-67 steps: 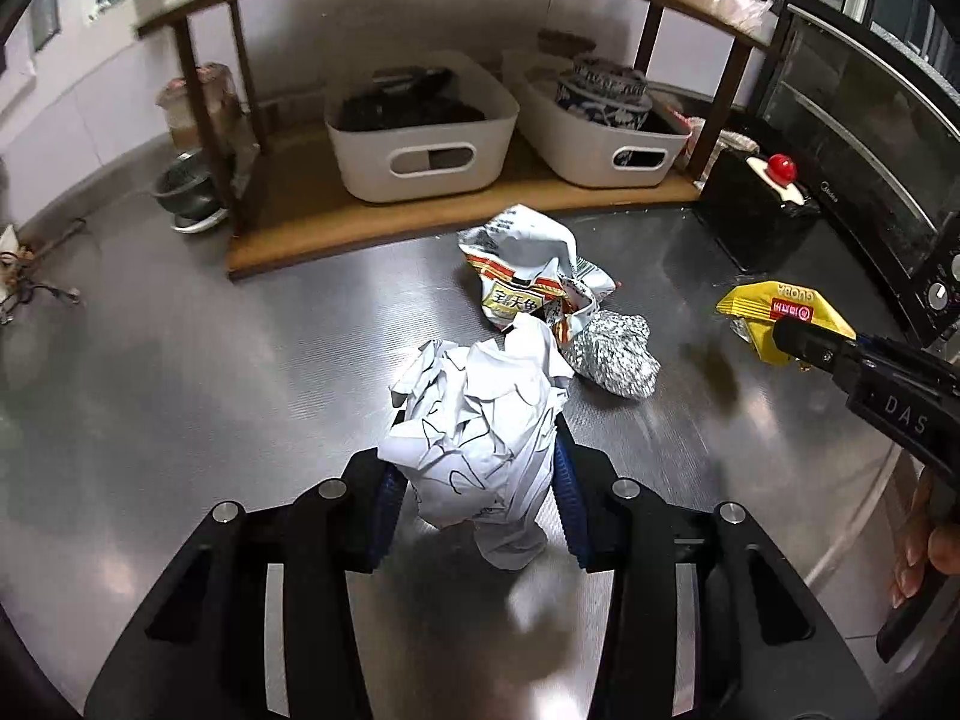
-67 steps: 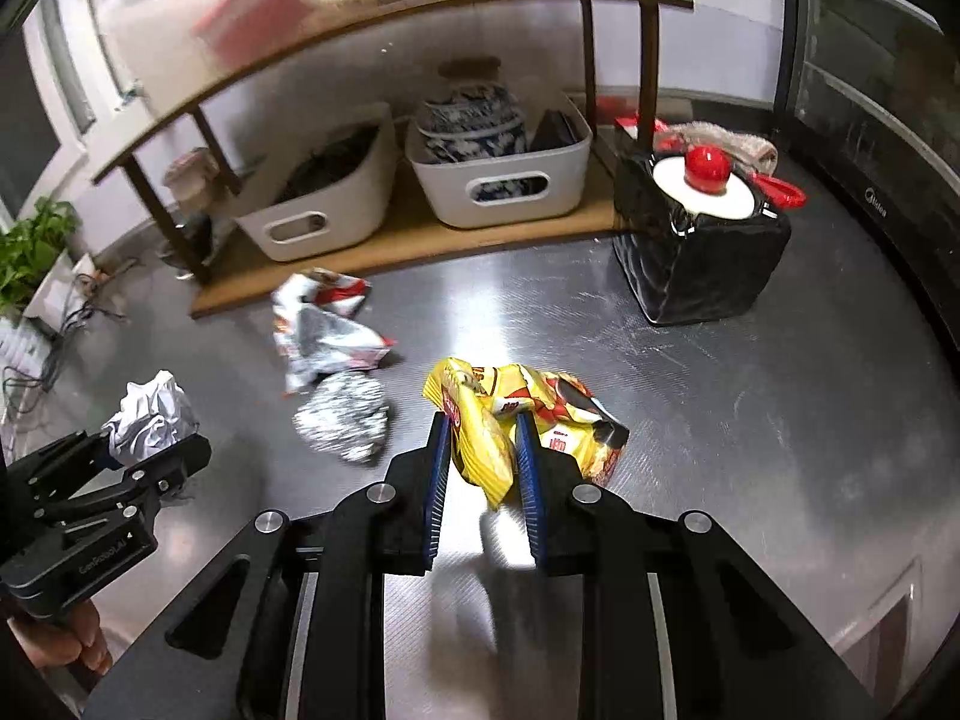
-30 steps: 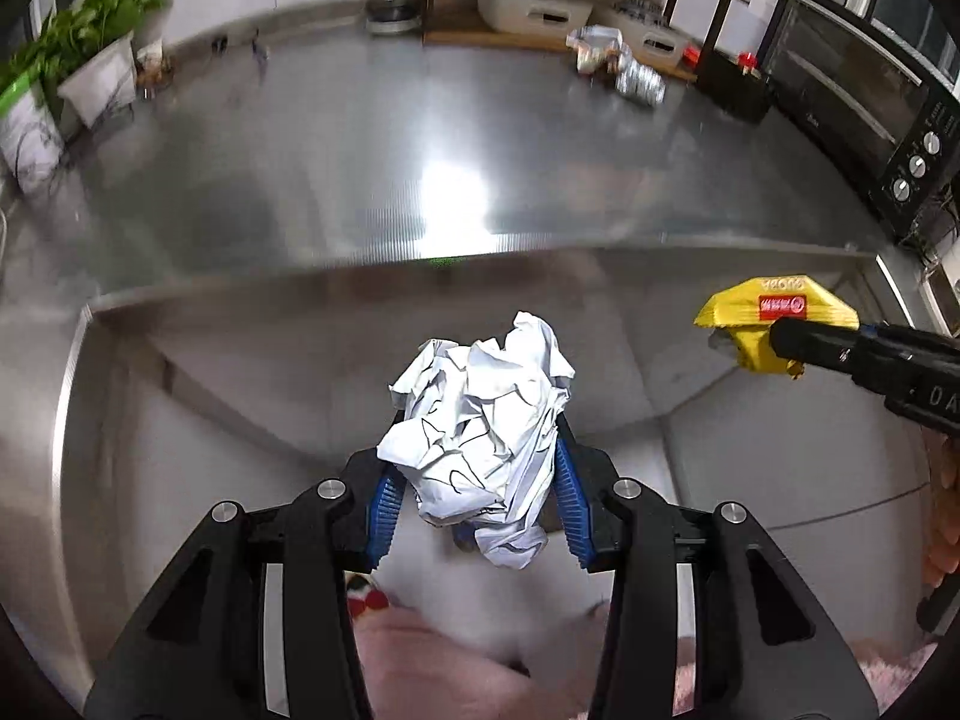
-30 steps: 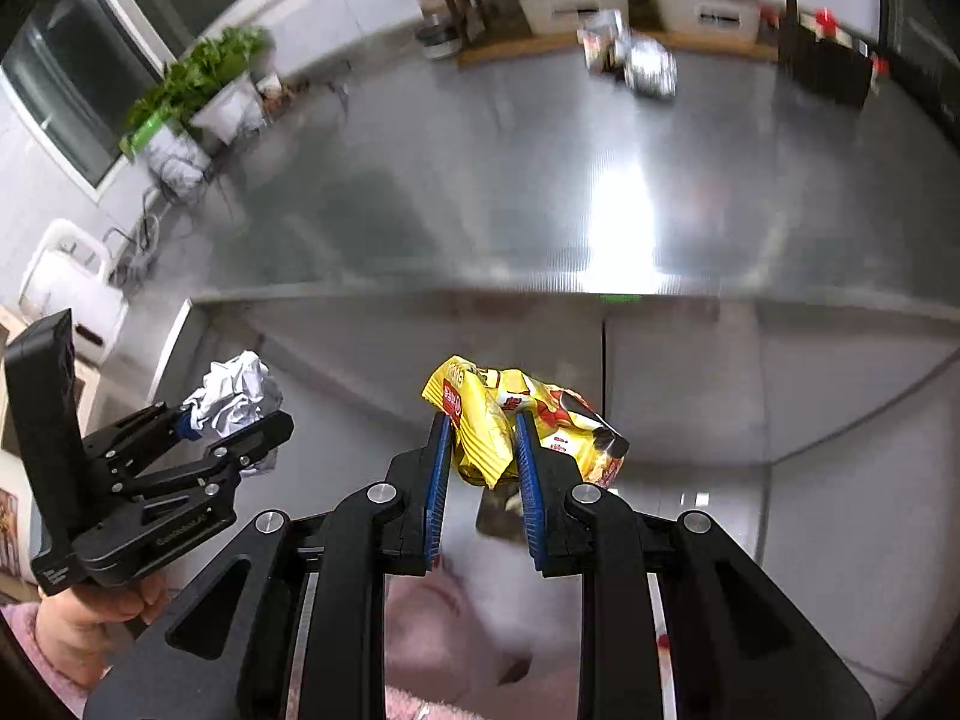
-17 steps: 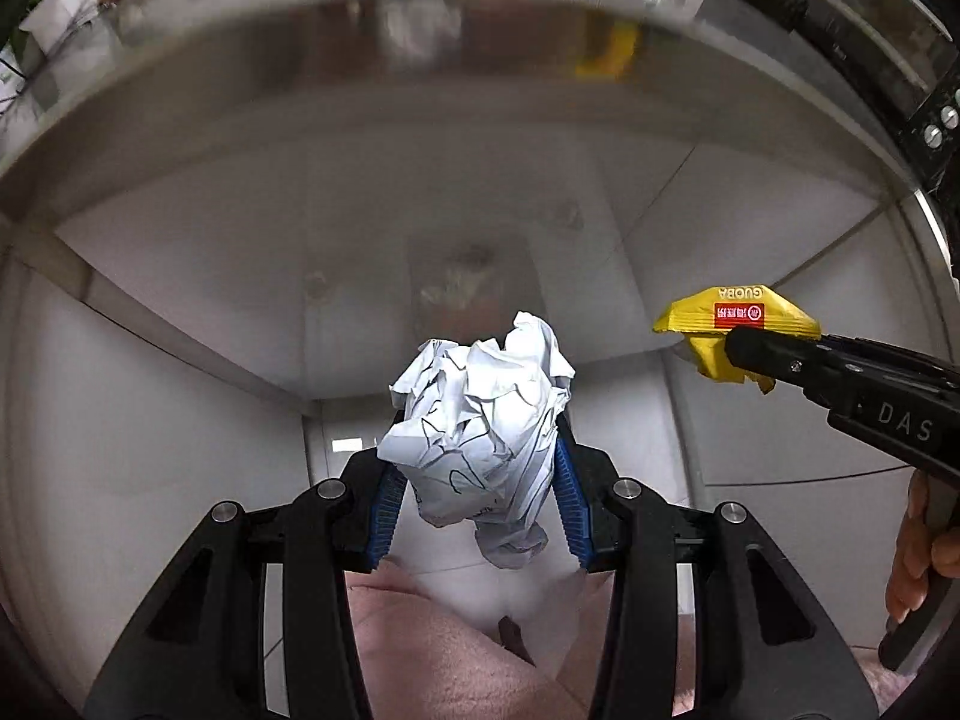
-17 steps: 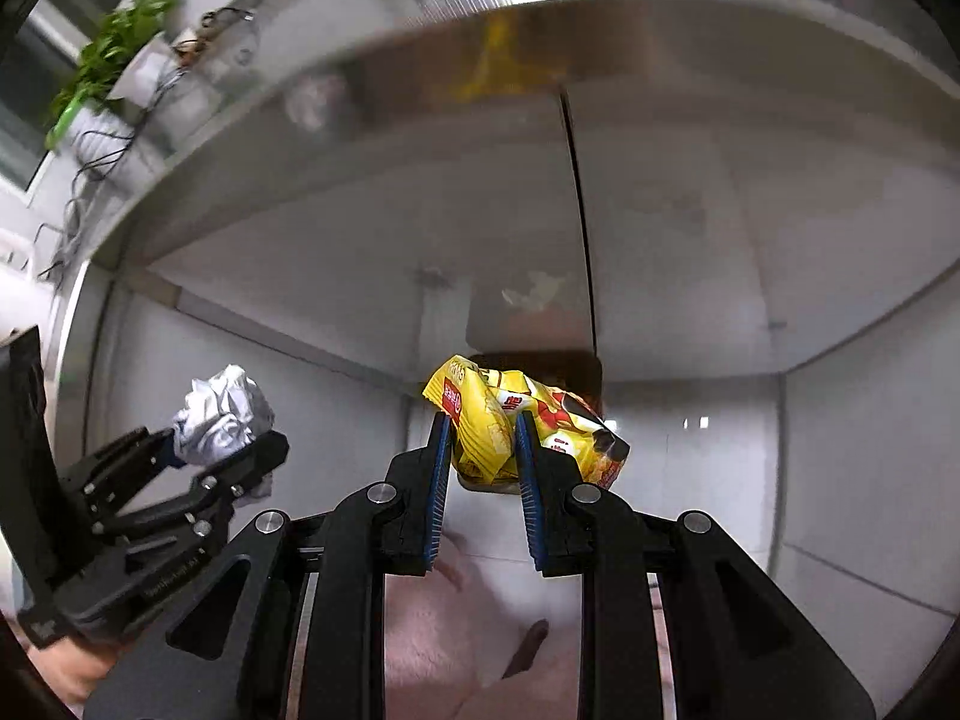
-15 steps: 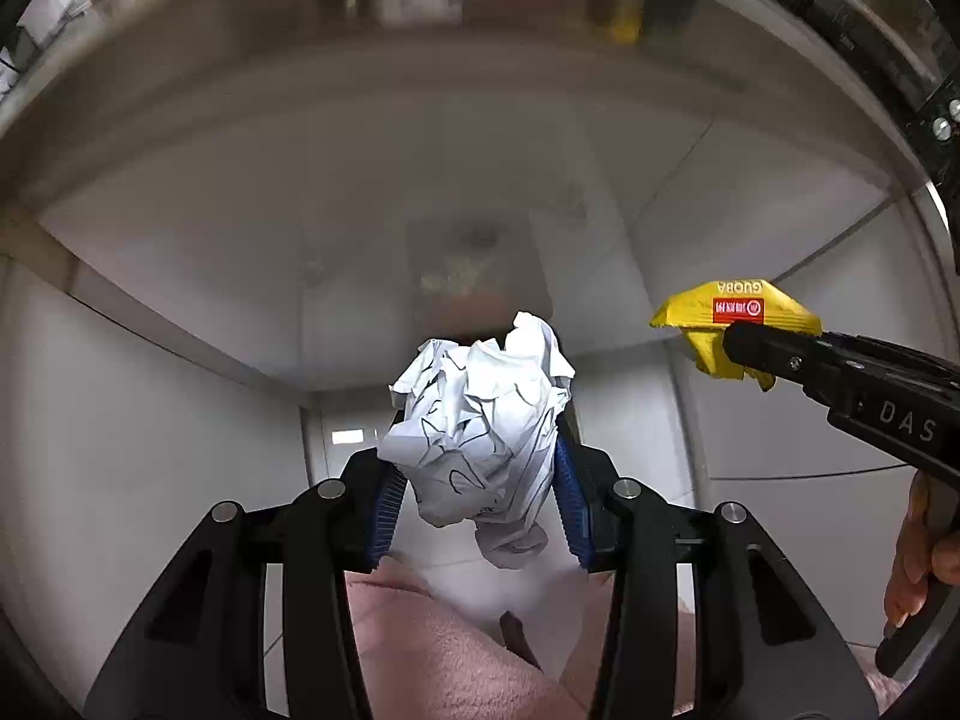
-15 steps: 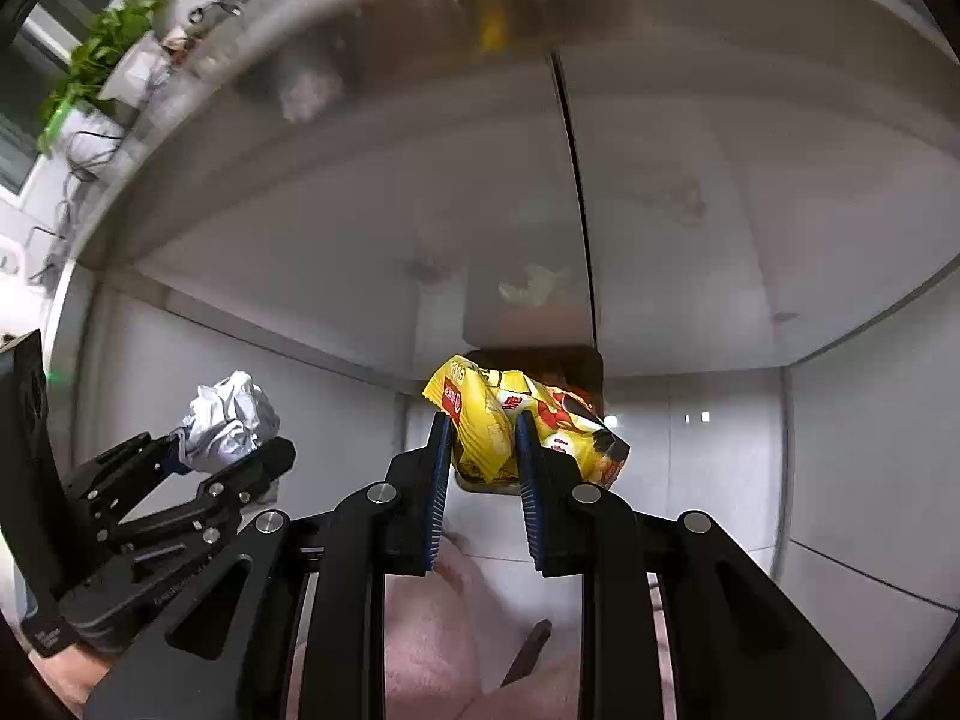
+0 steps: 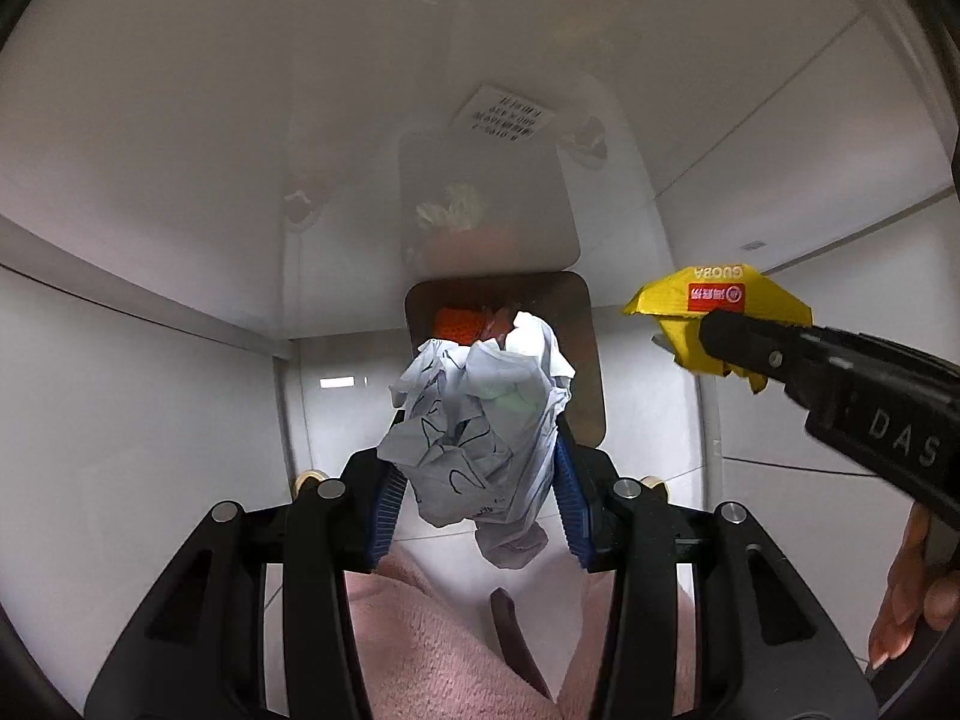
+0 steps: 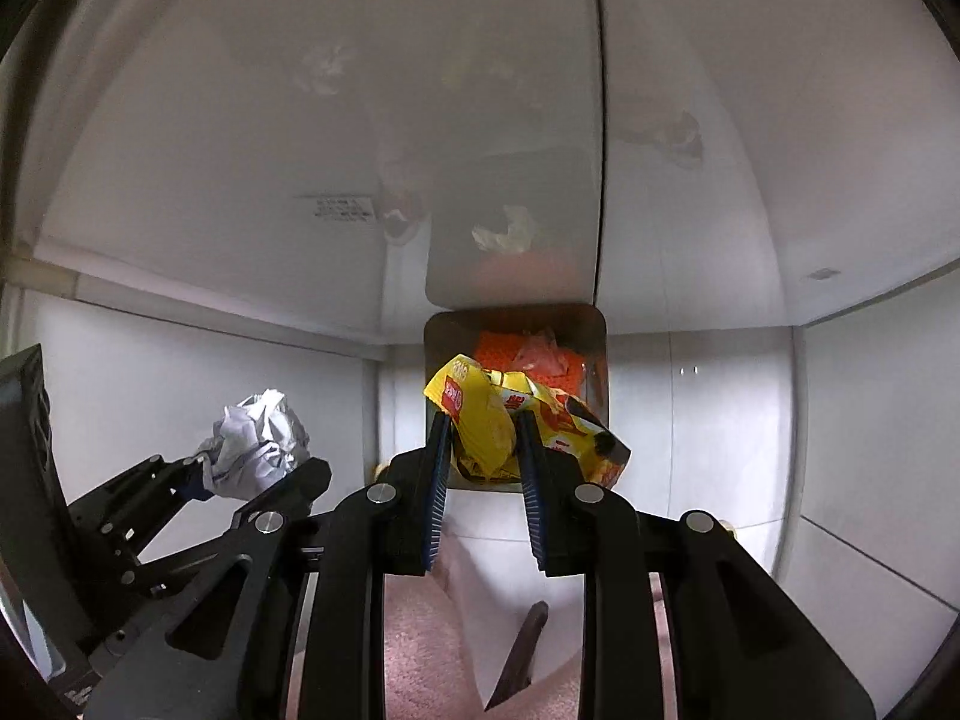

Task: Collect trash
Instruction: 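Lower both tools over the bin and open them to drop paper and wrapper, then raise both tools back over the counter toward the foil and chip bag, then grasp the silver foil ball with the right tool while the left tool grasps the white chip bag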

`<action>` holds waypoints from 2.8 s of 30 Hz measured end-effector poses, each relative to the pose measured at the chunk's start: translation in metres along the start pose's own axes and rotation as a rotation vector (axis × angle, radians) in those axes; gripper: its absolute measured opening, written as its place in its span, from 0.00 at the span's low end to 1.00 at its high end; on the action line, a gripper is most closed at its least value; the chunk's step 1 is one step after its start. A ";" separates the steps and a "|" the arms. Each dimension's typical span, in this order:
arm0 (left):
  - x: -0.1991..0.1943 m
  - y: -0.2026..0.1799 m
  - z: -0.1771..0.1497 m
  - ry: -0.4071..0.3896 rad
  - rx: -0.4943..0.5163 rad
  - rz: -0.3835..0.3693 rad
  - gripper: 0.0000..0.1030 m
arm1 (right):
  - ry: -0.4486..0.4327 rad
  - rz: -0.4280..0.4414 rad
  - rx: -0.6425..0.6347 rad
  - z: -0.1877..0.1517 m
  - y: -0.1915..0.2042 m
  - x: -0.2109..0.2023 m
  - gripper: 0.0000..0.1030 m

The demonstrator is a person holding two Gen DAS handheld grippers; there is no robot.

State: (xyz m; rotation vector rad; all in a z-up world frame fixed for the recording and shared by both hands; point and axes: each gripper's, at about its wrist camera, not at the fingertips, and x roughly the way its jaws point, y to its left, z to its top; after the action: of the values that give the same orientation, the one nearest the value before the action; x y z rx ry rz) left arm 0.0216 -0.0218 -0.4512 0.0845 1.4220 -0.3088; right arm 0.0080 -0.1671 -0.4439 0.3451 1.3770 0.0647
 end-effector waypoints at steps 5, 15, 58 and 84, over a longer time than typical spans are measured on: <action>0.014 0.002 0.007 0.031 -0.015 -0.014 0.42 | 0.033 -0.008 0.026 0.010 0.001 0.016 0.25; 0.017 0.001 0.015 0.043 -0.018 -0.043 0.47 | 0.036 0.011 0.050 0.023 -0.001 0.014 0.39; -0.248 -0.031 0.087 -0.385 0.090 -0.018 0.92 | -0.455 -0.019 -0.044 0.078 -0.016 -0.270 0.95; -0.225 -0.069 0.249 -0.420 0.160 0.043 0.92 | -0.433 -0.067 -0.064 0.255 -0.030 -0.213 0.58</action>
State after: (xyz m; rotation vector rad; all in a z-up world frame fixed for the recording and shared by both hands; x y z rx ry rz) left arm 0.2157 -0.1113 -0.1837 0.1705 0.9774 -0.3803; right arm 0.2074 -0.2992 -0.2113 0.2409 0.9545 -0.0215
